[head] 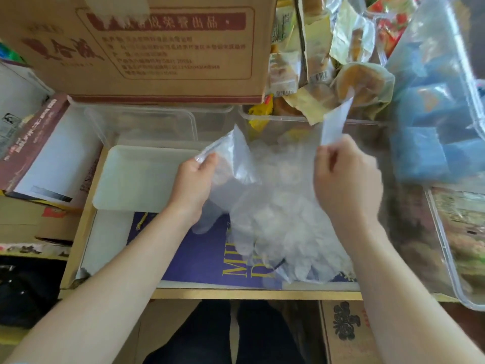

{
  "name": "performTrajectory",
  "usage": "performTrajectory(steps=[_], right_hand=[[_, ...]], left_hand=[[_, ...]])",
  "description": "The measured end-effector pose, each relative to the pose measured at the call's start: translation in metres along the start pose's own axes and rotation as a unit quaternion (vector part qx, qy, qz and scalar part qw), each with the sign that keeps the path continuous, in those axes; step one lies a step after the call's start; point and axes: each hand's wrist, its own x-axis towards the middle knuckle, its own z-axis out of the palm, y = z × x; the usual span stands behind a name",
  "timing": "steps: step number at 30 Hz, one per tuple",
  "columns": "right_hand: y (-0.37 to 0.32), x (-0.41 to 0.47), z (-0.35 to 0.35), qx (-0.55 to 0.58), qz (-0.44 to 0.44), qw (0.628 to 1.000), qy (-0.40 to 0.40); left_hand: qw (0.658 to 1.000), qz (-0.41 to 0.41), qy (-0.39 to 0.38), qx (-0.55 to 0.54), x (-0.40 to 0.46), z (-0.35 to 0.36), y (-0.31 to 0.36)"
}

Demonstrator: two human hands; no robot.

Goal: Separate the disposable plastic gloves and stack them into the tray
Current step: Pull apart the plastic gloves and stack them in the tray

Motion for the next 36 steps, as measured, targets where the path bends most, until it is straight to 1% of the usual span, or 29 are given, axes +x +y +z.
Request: performTrajectory(steps=[1, 3, 4, 6, 10, 12, 13, 14, 15, 16, 17, 18, 19, 21, 22, 23, 24, 26, 28, 29, 33, 36], right_hand=[[-0.012, -0.011, 0.016, 0.003, -0.011, 0.998, -0.067], [-0.028, -0.028, 0.055, 0.041, -0.037, 0.981, -0.188], [-0.033, -0.034, 0.072, 0.063, -0.056, 0.969, -0.23], [-0.037, -0.042, 0.093, 0.09, -0.076, 0.957, -0.267], [-0.04, -0.051, 0.099, 0.176, -0.075, 0.94, -0.282], [-0.039, -0.049, 0.096, 0.201, -0.086, 0.923, -0.316], [-0.036, -0.049, 0.097, 0.195, -0.095, 0.921, -0.323], [-0.031, -0.048, 0.096, 0.188, -0.105, 0.927, -0.308], [-0.025, -0.047, 0.096, 0.186, -0.114, 0.939, -0.264], [-0.017, -0.045, 0.095, 0.197, -0.115, 0.953, -0.2], [-0.007, -0.041, 0.094, 0.216, -0.105, 0.961, -0.134], [0.003, -0.037, 0.091, 0.238, -0.081, 0.964, -0.087], [0.013, -0.031, 0.089, 0.263, -0.043, 0.96, -0.082], [0.026, -0.019, 0.086, 0.314, 0.029, 0.934, -0.17], [0.028, -0.014, 0.086, 0.35, 0.037, 0.911, -0.214], [0.027, -0.01, 0.085, 0.377, 0.026, 0.894, -0.243], [0.024, -0.006, 0.084, 0.387, 0.016, 0.887, -0.252], [0.022, 0.002, 0.081, 0.387, -0.006, 0.887, -0.252], [0.022, 0.013, 0.077, 0.365, -0.025, 0.897, -0.248], [0.022, 0.019, 0.077, 0.37, -0.026, 0.894, -0.251], [0.01, 0.03, 0.085, 0.418, -0.022, 0.862, -0.286], [0.002, 0.029, 0.096, 0.434, -0.013, 0.844, -0.314]], left_hand=[[1.0, 0.001, -0.026, -0.003, -0.005, 0.004, 0.001], [0.996, -0.001, -0.088, -0.023, -0.013, 0.009, -0.003], [0.993, 0.0, -0.115, -0.032, -0.015, 0.01, -0.005], [0.986, -0.002, -0.157, -0.052, -0.017, 0.007, -0.009], [0.969, -0.044, -0.224, -0.096, -0.016, -0.009, -0.014], [0.959, -0.029, -0.271, -0.08, -0.014, -0.015, -0.014], [0.955, -0.016, -0.288, -0.068, -0.013, -0.017, -0.013], [0.957, 0.003, -0.285, -0.051, -0.01, -0.018, -0.015], [0.961, 0.011, -0.273, -0.041, -0.008, -0.019, -0.013], [0.966, 0.019, -0.255, -0.029, -0.004, -0.02, -0.013], [0.969, 0.018, -0.246, -0.019, -0.001, -0.021, -0.011], [0.969, 0.014, -0.246, -0.016, 0.002, -0.023, -0.009], [0.966, 0.003, -0.259, -0.018, 0.005, -0.025, -0.005], [0.951, -0.01, -0.307, -0.029, 0.013, -0.029, 0.001], [0.943, -0.008, -0.33, -0.033, 0.016, -0.03, 0.004], [0.936, -0.009, -0.351, -0.036, 0.018, -0.031, 0.008], [0.932, -0.007, -0.362, -0.035, 0.02, -0.031, 0.01], [0.929, -0.007, -0.37, -0.012, 0.024, -0.031, 0.013], [0.923, -0.002, -0.383, 0.04, 0.029, -0.032, 0.015], [0.917, -0.001, -0.393, 0.067, 0.032, -0.033, 0.016], [0.894, -0.007, -0.432, 0.115, 0.041, -0.035, 0.025], [0.887, -0.004, -0.443, 0.132, 0.046, -0.036, 0.031]])
